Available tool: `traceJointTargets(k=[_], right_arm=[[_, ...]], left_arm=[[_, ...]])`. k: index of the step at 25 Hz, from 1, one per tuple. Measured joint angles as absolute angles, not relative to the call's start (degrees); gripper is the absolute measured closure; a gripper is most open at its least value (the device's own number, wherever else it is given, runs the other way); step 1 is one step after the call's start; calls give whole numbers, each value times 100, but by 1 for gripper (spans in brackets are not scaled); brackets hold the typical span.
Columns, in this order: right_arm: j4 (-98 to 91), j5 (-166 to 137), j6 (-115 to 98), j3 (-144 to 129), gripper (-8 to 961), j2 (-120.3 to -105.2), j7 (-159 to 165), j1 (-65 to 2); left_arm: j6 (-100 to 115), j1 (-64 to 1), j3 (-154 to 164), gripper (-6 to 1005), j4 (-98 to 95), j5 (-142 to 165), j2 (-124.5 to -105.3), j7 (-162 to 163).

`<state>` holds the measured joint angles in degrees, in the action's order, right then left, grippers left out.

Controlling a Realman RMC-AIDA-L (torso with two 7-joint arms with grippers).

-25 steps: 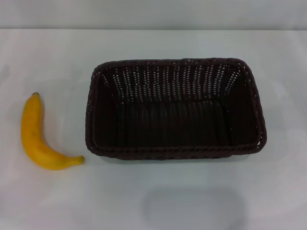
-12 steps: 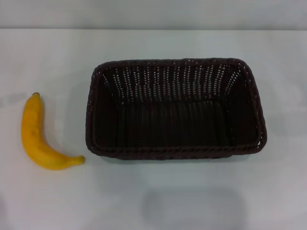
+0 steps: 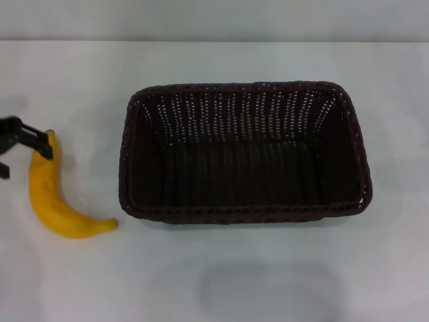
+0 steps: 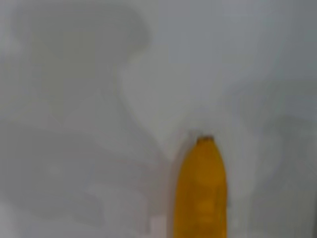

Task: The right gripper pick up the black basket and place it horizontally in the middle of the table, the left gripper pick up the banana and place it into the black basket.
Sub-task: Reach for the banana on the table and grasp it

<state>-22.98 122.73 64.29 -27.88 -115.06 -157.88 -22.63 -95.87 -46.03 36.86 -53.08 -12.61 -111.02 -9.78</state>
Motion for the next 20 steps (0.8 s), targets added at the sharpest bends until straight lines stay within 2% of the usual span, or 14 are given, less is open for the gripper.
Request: traceJointTargets(k=[10,20], right_arm=[[-2303,12242,6479,-2799,80,-11516,-15804,-2233],[-2254,12234,6468,-2795,81,-11511,-15805,-2290]], left_arm=[[-8979,-4601,3851,132,-4634,-903,-11307,-946],[-8595,-4703,3904,132,-4405,-878,-11357,-1005]])
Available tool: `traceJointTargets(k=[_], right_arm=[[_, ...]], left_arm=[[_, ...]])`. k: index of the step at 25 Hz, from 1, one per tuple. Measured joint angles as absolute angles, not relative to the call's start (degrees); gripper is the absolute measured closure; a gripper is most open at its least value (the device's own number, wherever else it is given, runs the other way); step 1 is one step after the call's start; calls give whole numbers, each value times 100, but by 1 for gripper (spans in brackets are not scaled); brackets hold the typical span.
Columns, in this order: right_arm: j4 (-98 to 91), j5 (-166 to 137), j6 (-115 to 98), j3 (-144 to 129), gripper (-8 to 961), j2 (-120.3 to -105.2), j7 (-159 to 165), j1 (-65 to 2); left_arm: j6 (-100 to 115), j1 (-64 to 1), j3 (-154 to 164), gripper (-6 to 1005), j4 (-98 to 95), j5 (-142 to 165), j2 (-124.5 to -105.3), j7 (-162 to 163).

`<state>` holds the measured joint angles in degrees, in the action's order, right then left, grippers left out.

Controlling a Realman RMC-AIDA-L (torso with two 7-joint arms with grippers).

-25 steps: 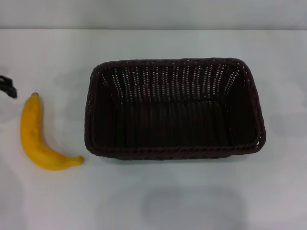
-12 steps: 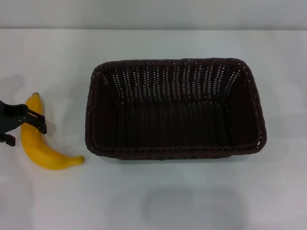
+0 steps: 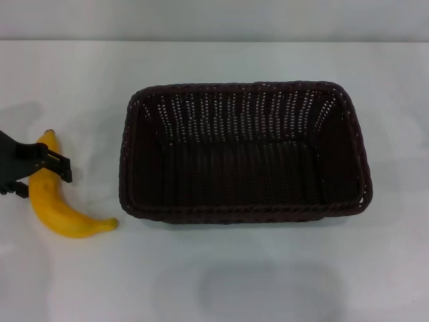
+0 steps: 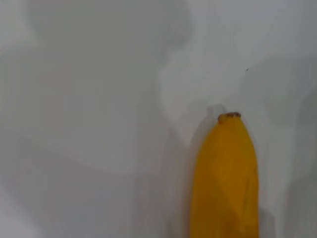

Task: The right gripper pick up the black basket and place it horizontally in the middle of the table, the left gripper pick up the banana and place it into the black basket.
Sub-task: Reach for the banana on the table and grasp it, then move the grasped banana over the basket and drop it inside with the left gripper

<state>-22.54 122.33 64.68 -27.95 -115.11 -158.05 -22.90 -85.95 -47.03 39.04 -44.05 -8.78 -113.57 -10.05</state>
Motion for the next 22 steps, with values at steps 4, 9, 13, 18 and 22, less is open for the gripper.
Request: traceJointTargets(k=[4,9,13,18,22], right_arm=[[-2248,12249,6423,-2787,81,-11508,-15846,-2337],[-2241,12264,6367,-2777,80,-11511,-15851,-2380],[-2241,12274,6347,-2776,80,-11518,-15852,-2398],[-2241,12278,6310,-2776,81,-11522,-15855,-2419],[-2241,12279,6309,-2771,81,-11522,-15854,-2423]], left_arm=[[-8564,-4740,4038,132,-4393,-876,-11347,-987],[-8501,-4850,4068,203,-4108,-862,-11309,-1042],[-8507,-4926,4127,340,-3976,-838,-11272,-1182],[-8695,-4902,4110,489,-4504,-900,-11167,-1352],[-9032,-4769,4079,472,-5202,-1454,-10981,-1557]])
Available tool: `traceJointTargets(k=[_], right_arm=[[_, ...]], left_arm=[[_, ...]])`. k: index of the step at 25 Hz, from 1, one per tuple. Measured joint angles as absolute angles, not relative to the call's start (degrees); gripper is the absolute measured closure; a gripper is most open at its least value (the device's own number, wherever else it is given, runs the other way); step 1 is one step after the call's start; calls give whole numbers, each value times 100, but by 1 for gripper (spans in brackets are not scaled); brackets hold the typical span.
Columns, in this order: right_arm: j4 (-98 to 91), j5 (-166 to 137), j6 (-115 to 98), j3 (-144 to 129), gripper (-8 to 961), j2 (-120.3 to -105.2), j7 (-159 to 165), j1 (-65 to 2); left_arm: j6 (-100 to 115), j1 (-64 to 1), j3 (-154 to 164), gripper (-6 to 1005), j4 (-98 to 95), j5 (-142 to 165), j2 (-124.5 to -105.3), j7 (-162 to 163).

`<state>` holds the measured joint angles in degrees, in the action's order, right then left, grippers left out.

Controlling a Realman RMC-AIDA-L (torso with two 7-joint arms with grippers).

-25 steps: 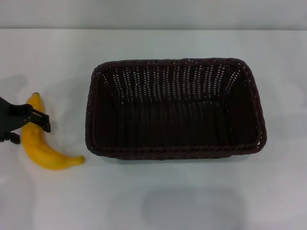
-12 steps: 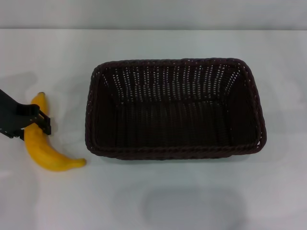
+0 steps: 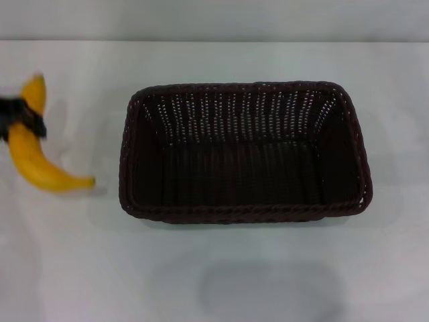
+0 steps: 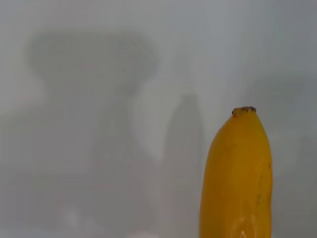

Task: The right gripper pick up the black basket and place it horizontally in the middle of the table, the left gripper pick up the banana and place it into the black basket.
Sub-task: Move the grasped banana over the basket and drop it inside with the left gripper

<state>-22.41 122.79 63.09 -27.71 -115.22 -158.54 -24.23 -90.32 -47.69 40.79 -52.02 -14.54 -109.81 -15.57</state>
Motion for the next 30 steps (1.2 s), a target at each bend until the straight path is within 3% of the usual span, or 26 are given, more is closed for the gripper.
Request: traceJointTargets(k=[6,9,19,25,30], right_arm=[[-2241,12279,6330,-2768,82,-11523,-15811,-2426],[-2241,12279,6362,-2774,82,-11529,-15799,-2425],[-2118,12278,6483,-2836,83,-11540,-15779,-2460],[-2010,12274,6564,-2839,83,-11540,-15778,-2428],[-1951,12276,6725,-2810,84,-11539,-15776,-2357]], left_arm=[[-10107,-4512,4042,448,-6033,-3989,-10437,-2438],[-10317,-4513,4028,435,-6042,-5176,-10360,-2731],[-10029,-5440,4684,394,-4588,-5896,-10885,-3966],[-9408,-5652,5335,369,-4391,-5767,-11203,-4245],[-9100,-5601,5380,348,-4419,-5709,-11244,-4555]])
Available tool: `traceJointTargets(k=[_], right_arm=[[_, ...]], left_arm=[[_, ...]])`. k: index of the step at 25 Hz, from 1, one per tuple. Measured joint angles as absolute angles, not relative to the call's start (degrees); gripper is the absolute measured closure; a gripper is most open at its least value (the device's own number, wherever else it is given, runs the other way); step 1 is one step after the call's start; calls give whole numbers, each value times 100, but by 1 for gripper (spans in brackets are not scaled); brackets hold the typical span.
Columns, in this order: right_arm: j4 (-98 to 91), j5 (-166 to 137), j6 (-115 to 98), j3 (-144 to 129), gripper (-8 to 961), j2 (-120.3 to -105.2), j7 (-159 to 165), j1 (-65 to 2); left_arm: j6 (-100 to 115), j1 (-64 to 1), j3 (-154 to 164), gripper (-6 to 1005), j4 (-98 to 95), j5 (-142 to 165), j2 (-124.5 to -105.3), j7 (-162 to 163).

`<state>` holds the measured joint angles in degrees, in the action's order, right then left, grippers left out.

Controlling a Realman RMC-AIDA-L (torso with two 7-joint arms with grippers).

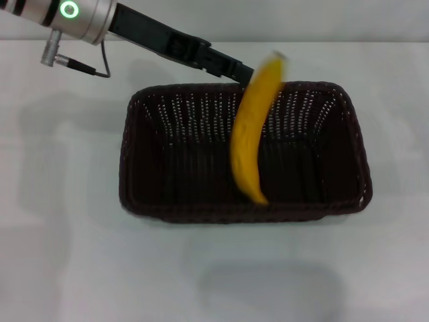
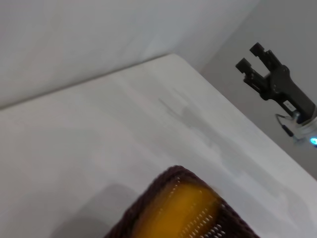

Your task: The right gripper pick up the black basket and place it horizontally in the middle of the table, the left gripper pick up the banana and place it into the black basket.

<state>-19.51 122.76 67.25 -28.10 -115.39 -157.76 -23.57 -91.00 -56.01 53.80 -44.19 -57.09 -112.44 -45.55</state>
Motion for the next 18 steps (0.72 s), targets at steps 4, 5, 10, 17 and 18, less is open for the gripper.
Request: traceJointTargets(k=[4,5,10,17,18], right_arm=[[-1946,12277,6811,-2773,84,-11539,-15776,-2311],[-1946,12278,6820,-2771,84,-11539,-15776,-2301],[-1895,12434,7003,-2746,85,-11541,-15776,-2192],[-1527,12763,7595,-2738,85,-11549,-15789,-2040],[-1464,12778,7673,-2732,85,-11548,-15805,-2030]], left_arm=[[-8806,-5277,5342,262,-4803,-5839,-11264,-5171],[-8695,-5126,5337,234,-4992,-5900,-11293,-5327],[-7796,-4049,5319,126,-6084,-6654,-11621,-6494],[-7034,-2435,5053,132,-6334,-9113,-11892,-9016],[-7020,-2201,5051,131,-6170,-9635,-11896,-9574]])
